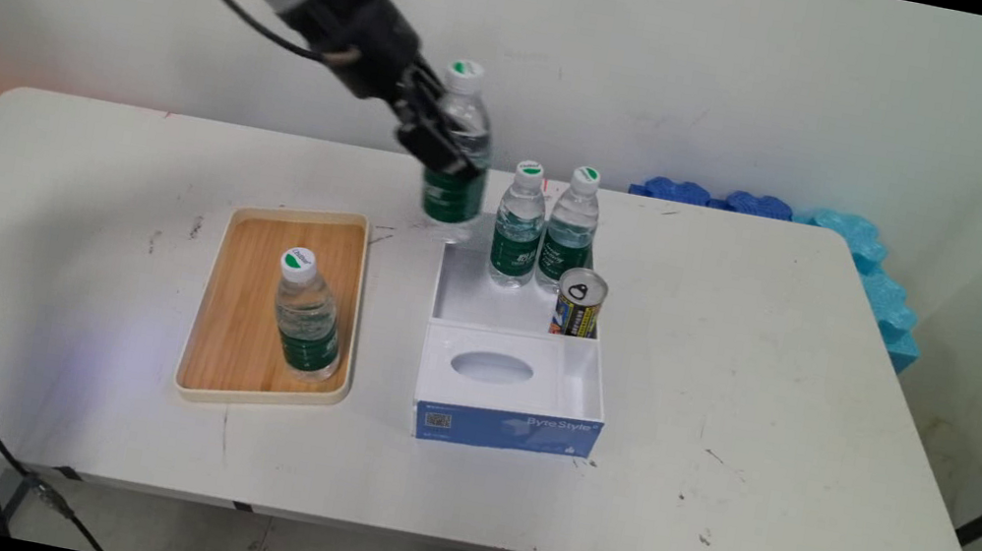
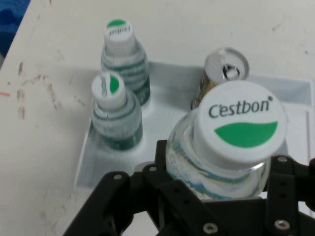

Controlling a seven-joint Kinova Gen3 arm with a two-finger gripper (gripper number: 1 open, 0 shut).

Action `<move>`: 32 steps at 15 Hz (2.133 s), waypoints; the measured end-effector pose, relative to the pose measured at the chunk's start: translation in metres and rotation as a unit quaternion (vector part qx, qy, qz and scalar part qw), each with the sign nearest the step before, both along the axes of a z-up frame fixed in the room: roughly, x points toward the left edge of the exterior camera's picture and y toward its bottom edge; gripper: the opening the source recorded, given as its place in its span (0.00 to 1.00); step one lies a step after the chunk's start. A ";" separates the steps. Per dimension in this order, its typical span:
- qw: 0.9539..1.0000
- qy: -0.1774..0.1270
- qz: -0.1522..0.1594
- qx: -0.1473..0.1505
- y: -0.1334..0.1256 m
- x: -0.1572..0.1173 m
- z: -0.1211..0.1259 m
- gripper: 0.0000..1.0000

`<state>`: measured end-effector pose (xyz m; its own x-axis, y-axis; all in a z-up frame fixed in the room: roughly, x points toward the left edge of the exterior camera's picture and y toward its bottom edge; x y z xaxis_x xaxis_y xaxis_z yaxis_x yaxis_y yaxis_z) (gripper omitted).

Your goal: Place the picked object on the tray

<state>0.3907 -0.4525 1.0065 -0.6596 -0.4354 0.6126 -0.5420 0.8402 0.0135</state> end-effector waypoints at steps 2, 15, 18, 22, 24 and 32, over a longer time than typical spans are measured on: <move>1.000 -0.004 -0.003 0.000 0.010 0.019 0.003 0.00; 0.998 -0.050 0.012 0.036 0.095 0.137 -0.034 0.00; 0.998 -0.050 0.009 0.044 0.111 0.145 -0.047 0.00; 0.998 -0.048 0.003 0.050 0.128 0.148 -0.066 0.00; 0.998 -0.048 0.001 0.050 0.133 0.147 -0.074 0.00; 0.998 -0.051 0.003 0.047 0.143 0.137 -0.112 0.00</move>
<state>0.5278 -0.3098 0.8945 -0.7138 -0.4910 0.4994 -0.5489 0.8351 0.0364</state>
